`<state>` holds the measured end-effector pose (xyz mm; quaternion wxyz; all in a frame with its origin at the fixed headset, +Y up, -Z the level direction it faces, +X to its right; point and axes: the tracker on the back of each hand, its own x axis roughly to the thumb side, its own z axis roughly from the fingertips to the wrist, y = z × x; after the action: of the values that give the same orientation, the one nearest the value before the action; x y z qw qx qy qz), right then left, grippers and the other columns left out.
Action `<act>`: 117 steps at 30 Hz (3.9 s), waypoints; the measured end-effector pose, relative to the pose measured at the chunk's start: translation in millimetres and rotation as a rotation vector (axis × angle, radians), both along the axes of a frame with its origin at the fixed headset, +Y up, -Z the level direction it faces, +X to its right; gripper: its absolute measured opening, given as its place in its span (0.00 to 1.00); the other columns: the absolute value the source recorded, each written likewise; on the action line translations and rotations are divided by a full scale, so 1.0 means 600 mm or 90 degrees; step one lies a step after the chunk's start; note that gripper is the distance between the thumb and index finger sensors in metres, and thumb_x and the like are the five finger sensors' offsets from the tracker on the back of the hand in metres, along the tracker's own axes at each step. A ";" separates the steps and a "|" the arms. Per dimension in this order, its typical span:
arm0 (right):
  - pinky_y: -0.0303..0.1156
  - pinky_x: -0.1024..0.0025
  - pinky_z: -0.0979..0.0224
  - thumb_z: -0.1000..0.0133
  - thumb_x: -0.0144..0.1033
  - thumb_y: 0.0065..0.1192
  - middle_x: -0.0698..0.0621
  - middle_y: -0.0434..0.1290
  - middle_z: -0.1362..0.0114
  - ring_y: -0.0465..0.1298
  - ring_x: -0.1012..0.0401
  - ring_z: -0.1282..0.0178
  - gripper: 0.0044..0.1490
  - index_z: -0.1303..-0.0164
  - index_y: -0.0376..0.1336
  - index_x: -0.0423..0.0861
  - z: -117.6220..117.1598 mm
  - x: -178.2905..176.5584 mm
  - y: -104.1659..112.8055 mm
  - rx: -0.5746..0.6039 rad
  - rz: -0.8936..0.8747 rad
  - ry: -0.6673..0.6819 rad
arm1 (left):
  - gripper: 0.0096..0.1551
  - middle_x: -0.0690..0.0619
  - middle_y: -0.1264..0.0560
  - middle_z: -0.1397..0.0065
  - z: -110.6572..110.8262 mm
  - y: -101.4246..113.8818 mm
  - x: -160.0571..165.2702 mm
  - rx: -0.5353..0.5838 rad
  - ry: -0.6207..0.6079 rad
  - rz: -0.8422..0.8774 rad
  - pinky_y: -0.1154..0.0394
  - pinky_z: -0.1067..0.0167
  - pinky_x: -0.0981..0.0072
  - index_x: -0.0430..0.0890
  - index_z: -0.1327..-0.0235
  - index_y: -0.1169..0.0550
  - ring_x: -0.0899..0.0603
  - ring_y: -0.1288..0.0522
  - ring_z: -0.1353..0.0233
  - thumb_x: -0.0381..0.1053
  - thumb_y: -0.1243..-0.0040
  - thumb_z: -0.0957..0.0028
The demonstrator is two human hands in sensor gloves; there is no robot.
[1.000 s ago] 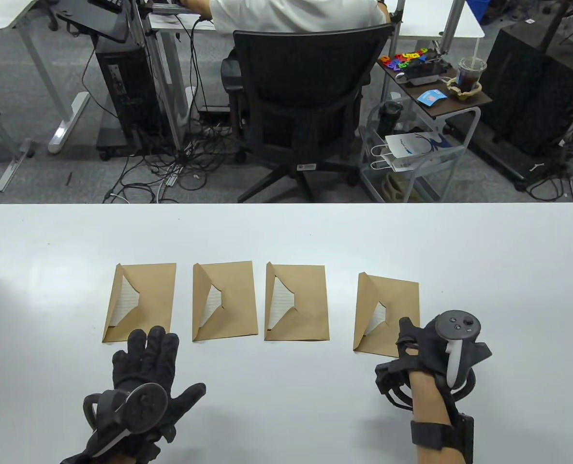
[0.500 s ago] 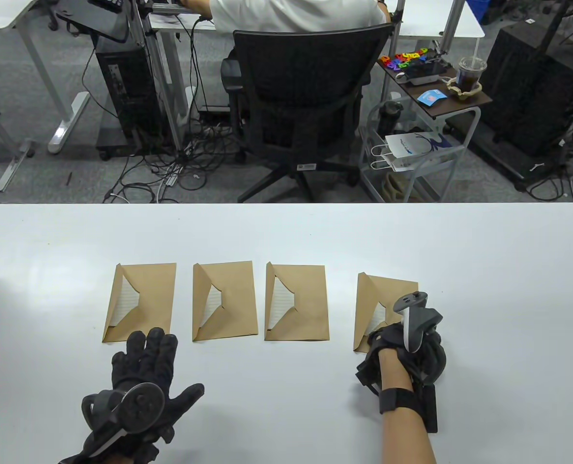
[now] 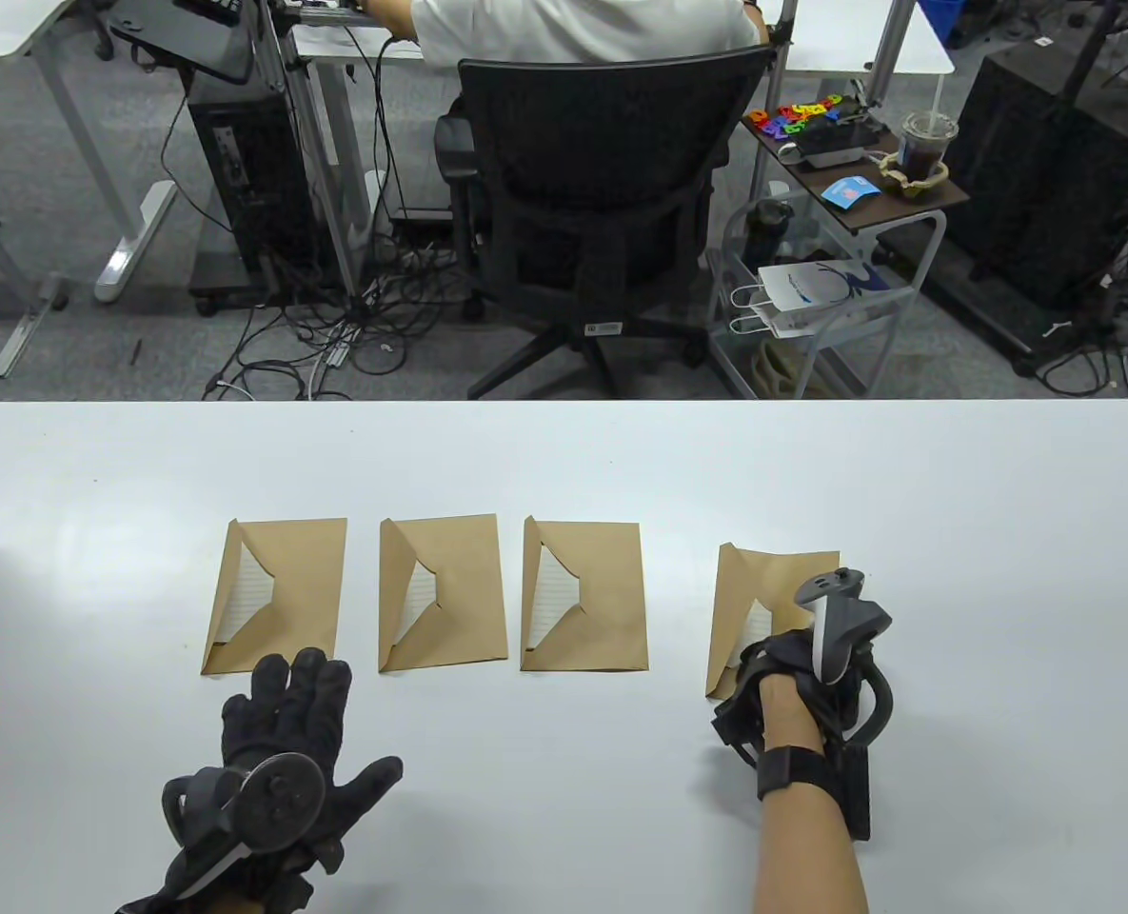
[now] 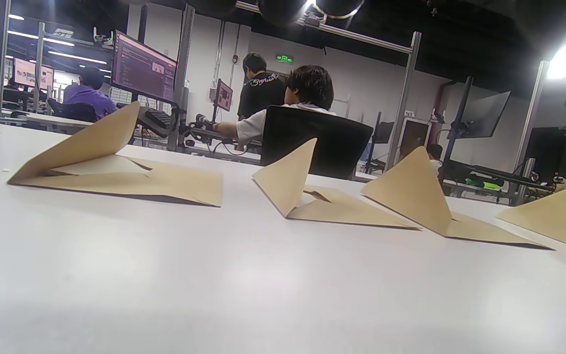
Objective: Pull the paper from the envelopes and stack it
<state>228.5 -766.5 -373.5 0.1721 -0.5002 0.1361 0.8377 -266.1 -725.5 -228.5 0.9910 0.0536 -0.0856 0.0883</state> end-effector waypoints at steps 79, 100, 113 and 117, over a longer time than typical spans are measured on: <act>0.82 0.53 0.41 0.56 0.37 0.69 0.52 0.86 0.48 0.91 0.59 0.58 0.26 0.46 0.73 0.55 0.261 -0.265 0.096 0.598 -0.358 0.596 | 0.54 0.45 0.44 0.17 -0.016 -0.024 0.049 -0.218 -0.162 0.758 0.27 0.30 0.40 0.45 0.19 0.51 0.35 0.26 0.23 0.66 0.39 0.47; 0.82 0.53 0.42 0.55 0.39 0.70 0.51 0.86 0.48 0.91 0.59 0.58 0.26 0.44 0.73 0.52 0.275 -0.280 0.098 0.591 -0.245 0.627 | 0.25 0.54 0.17 0.44 -0.014 -0.014 0.027 -0.156 -0.078 0.668 0.18 0.44 0.46 0.49 0.39 0.21 0.45 0.11 0.48 0.57 0.33 0.47; 0.82 0.53 0.44 0.54 0.38 0.70 0.49 0.87 0.49 0.91 0.58 0.60 0.26 0.44 0.73 0.50 0.269 -0.222 0.119 0.608 -0.232 0.509 | 0.25 0.52 0.15 0.48 -0.020 0.002 -0.020 -0.123 -0.026 0.620 0.16 0.49 0.47 0.47 0.42 0.18 0.45 0.10 0.54 0.57 0.32 0.48; 0.82 0.53 0.44 0.54 0.38 0.70 0.49 0.87 0.49 0.91 0.58 0.60 0.26 0.44 0.73 0.50 0.266 -0.195 0.128 0.623 -0.253 0.458 | 0.24 0.52 0.14 0.50 -0.021 -0.002 -0.030 -0.146 -0.013 0.609 0.15 0.51 0.47 0.46 0.44 0.16 0.45 0.09 0.56 0.57 0.31 0.49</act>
<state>111.5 -689.7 -214.0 0.4762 -0.0162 -0.1227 0.8706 -284.3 -726.8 -240.8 0.8381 -0.0235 -0.0510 0.5426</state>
